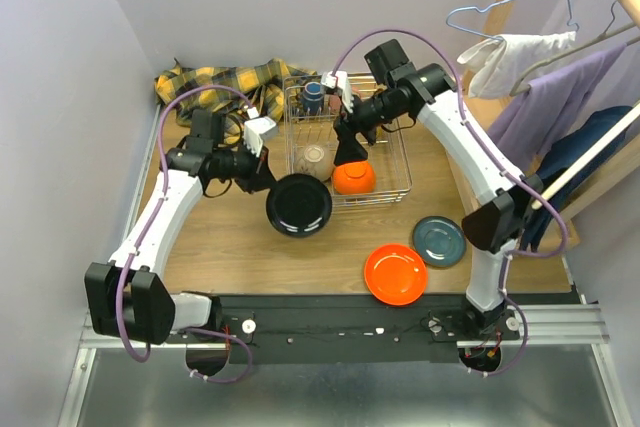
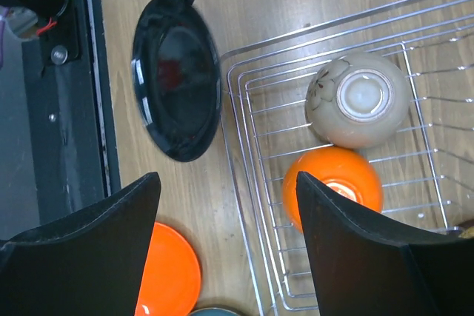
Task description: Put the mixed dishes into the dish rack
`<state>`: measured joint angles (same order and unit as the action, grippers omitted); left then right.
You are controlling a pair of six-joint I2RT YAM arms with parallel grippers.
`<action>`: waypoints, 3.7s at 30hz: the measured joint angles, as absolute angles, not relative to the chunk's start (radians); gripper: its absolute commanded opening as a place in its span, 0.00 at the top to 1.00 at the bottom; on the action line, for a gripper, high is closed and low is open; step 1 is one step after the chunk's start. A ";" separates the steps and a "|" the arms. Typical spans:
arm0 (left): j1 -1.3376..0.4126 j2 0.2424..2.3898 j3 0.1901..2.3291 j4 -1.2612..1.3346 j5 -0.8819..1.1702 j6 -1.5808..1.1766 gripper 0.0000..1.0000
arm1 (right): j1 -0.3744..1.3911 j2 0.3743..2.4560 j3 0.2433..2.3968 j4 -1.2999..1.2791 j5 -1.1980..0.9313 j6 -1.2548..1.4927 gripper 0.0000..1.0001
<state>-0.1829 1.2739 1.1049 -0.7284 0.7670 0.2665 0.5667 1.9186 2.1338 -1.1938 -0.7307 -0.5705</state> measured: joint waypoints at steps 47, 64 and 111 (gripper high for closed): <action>-0.112 1.280 1.234 -0.564 0.648 0.067 0.41 | 0.564 2.135 2.198 -1.037 -0.792 -0.342 1.00; -0.074 1.008 1.013 -0.409 0.051 0.021 0.34 | 0.568 1.992 2.042 -0.601 0.084 0.053 0.99; -0.074 0.940 0.878 -0.392 0.035 -0.057 0.34 | 0.629 2.271 2.202 -0.810 0.965 0.297 0.94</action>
<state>-0.0738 0.9401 0.8780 -0.3916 0.0345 -0.0566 0.6292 2.2707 2.2021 -0.8097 0.9653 0.2966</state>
